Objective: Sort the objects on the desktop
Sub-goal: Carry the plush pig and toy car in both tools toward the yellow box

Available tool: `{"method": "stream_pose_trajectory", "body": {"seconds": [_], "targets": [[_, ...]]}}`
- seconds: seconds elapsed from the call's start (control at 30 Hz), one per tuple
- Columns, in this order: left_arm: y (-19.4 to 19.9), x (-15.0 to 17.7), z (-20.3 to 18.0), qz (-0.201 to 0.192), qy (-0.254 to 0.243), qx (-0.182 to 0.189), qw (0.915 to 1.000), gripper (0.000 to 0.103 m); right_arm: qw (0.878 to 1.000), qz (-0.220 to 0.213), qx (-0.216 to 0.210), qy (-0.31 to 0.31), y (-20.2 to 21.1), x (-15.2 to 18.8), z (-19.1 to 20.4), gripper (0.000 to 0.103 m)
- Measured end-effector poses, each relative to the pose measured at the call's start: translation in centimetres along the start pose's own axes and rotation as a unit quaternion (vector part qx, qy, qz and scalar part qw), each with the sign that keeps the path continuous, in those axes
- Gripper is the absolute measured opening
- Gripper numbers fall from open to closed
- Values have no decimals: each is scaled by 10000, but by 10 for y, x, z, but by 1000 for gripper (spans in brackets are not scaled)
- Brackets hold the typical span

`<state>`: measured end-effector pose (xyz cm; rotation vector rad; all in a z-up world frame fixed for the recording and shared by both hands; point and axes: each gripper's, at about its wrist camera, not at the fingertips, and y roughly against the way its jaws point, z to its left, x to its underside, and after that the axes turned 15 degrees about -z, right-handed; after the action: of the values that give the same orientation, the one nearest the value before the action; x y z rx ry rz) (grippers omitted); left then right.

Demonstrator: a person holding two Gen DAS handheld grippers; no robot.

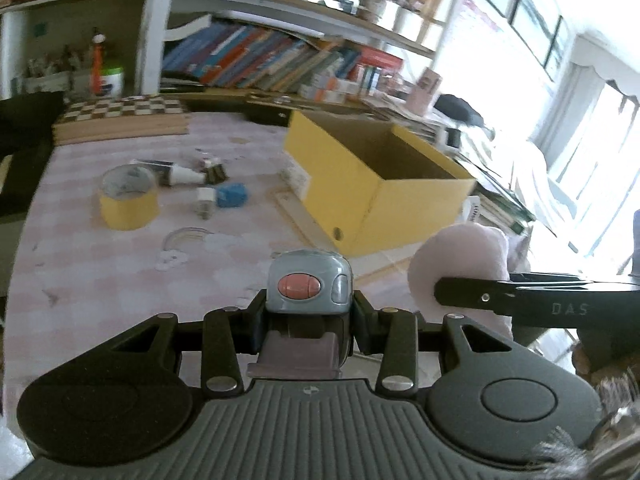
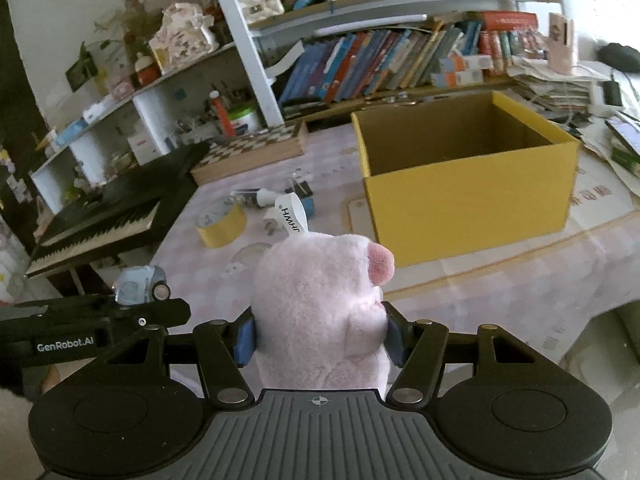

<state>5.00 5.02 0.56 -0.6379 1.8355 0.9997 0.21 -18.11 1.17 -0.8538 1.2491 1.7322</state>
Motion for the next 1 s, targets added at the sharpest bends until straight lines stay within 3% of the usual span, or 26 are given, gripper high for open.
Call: {"method": "stream_pose_trajectory", "body": {"seconds": [0.3, 0.73, 1.0], "targets": [[-7, 9, -34, 145, -114, 581, 9981, 38, 9993, -68, 350, -130, 33, 10, -15, 62], [-27, 21, -80, 509, -417, 1445, 9873, 38, 9924, -166, 1094, -532, 72, 24, -43, 62], [-34, 23, -94, 598, -539, 1728, 9817, 38, 9886, -168, 1329, -685, 83, 29, -53, 62]]}}
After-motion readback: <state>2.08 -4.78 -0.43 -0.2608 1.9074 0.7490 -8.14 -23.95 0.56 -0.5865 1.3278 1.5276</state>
